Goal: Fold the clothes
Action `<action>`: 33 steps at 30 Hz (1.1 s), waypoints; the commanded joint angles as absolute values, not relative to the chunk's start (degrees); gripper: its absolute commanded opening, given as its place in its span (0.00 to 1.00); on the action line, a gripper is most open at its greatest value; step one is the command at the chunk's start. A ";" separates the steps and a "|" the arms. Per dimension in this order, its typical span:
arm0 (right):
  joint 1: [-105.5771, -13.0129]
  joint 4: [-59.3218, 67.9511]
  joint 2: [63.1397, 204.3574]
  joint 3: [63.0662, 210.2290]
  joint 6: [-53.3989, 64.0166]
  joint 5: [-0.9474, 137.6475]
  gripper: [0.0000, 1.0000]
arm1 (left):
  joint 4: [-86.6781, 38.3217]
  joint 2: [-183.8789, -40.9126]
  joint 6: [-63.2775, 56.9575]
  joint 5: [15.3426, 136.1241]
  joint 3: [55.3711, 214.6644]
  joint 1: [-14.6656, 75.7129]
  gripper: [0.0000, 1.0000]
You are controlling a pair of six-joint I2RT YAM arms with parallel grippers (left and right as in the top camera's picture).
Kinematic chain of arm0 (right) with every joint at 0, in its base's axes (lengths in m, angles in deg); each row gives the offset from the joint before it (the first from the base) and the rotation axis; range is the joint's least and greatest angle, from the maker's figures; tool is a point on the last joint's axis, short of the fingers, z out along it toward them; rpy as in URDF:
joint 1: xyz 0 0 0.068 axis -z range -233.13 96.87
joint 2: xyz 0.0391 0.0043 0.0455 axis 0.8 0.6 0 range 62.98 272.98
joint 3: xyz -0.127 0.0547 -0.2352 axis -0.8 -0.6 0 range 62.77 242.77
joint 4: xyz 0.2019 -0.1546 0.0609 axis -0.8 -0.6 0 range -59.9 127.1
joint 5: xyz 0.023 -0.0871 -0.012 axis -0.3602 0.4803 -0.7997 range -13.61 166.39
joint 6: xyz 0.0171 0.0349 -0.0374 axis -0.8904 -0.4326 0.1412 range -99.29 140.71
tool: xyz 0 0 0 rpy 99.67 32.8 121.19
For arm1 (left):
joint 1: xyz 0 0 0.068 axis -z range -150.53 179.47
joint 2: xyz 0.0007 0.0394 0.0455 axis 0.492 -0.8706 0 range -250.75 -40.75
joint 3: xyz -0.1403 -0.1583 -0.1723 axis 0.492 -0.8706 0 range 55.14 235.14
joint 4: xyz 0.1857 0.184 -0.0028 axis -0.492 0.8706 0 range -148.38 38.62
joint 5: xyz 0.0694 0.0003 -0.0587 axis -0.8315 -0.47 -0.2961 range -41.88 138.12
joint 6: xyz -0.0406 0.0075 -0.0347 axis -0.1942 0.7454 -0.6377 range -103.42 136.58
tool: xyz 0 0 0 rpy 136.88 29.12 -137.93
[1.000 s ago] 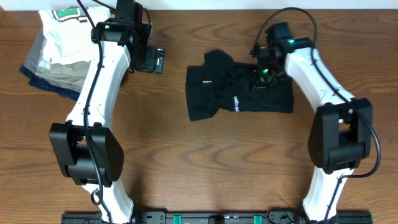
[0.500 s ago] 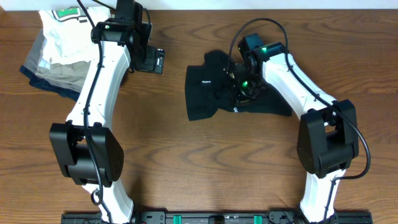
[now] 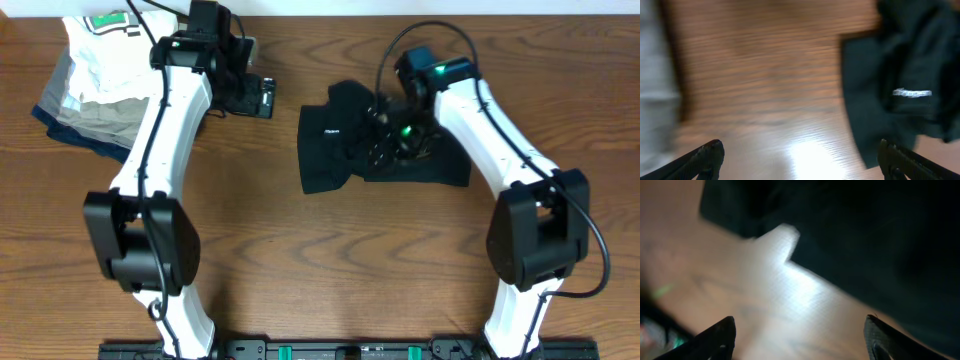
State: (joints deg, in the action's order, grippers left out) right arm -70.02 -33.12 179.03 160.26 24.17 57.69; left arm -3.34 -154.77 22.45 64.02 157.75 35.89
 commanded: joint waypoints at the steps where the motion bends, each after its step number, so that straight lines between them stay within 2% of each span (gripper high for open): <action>1: -65.73 -31.24 177.60 161.44 20.28 61.39 0.79 | -4.23 -160.03 23.56 78.38 156.72 35.82 0.98; 6: -61.12 -29.27 177.60 161.44 19.89 60.95 0.79 | -4.89 -164.95 24.50 84.19 156.72 36.04 1.00; 12: -58.04 -29.01 177.60 161.44 20.22 61.00 0.78 | -4.52 -167.09 27.76 87.38 156.72 36.11 0.88; 15: -57.40 -28.61 177.60 161.44 20.54 60.97 0.78 | -4.52 -167.90 28.17 88.15 156.72 36.20 0.87; 18: -57.25 -28.33 177.60 161.44 20.54 60.97 0.77 | -4.45 -169.13 28.13 88.21 156.72 36.48 0.80; 25: -57.32 -28.50 177.60 161.44 20.52 60.95 0.75 | -4.10 -171.20 28.04 88.17 156.72 38.40 0.80; 33: -57.32 -29.79 177.60 161.44 20.54 61.00 0.74 | -5.83 -173.93 15.21 85.59 156.72 39.43 0.80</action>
